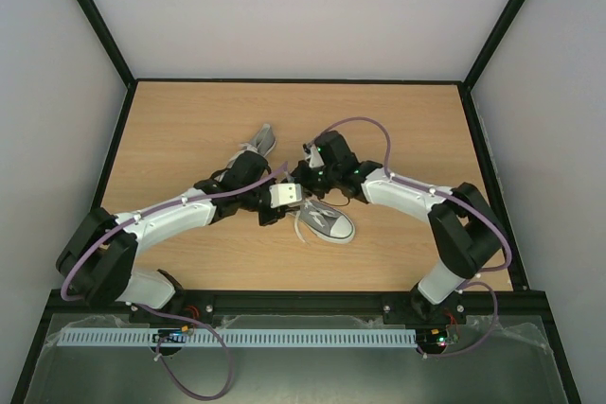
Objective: Tie the shoes
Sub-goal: Tie the shoelace on the shoe.
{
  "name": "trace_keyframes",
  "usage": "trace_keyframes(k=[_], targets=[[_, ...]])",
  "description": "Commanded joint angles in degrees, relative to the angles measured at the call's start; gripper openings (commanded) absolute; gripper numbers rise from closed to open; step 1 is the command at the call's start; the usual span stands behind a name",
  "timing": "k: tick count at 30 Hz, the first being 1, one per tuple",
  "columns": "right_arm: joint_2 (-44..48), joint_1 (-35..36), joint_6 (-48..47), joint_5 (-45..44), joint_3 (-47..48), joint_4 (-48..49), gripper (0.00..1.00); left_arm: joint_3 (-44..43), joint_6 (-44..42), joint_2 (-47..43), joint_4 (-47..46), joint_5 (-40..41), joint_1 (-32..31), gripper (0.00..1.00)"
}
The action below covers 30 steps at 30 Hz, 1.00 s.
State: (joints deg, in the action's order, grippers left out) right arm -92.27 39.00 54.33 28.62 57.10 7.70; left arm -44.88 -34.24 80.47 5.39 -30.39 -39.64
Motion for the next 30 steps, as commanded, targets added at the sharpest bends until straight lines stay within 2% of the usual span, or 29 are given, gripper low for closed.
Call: trace_keyframes(k=[1,4,6,10,12,18,22,26,29,30], targets=[[-1.7,2.0,0.8,-1.1,-0.1,-2.0,0.01,0.0,-0.3,-1.2,-1.3,-0.5,-0.4,0.02],[-1.9,2.3,-1.8,1.1,-0.1,-5.7,0.01,0.4,-0.3,-1.3,-1.3,-0.5,-0.4,0.02],[-1.3,2.2,-4.9,0.7,1.1,-9.8,0.07,0.5,-0.1,-1.5,-1.3,-0.6,-0.4,0.02],[0.2,2.2,-9.1,1.4,3.3,-14.3,0.43,0.7,-0.1,-1.6,-1.2,-0.4,-0.4,0.02],[0.6,2.1,-10.6,1.2,4.2,-16.8,0.5,0.7,-0.1,-1.9,-1.1,-0.2,-0.4,0.02],[2.9,0.3,-13.6,2.3,5.5,-19.6,0.54,1.1,0.0,-2.2,-1.2,-0.3,-0.4,0.02],[7.8,-3.3,-20.0,2.0,5.2,-19.6,0.54,1.1,1.4,-2.3,-2.0,0.5,-0.3,0.02],[17.5,-5.5,-32.4,-3.7,-5.7,-8.3,0.6,1.1,2.6,-2.2,-2.8,0.4,-0.2,0.02],[25.9,-5.5,-44.6,-5.9,-19.8,8.6,0.66,1.1,2.9,-2.1,-3.1,0.7,-0.2,0.02],[28.1,-5.5,-48.5,-6.0,-24.7,17.5,0.67,1.1,2.9,-2.1,-3.2,0.9,-0.2,0.02]])
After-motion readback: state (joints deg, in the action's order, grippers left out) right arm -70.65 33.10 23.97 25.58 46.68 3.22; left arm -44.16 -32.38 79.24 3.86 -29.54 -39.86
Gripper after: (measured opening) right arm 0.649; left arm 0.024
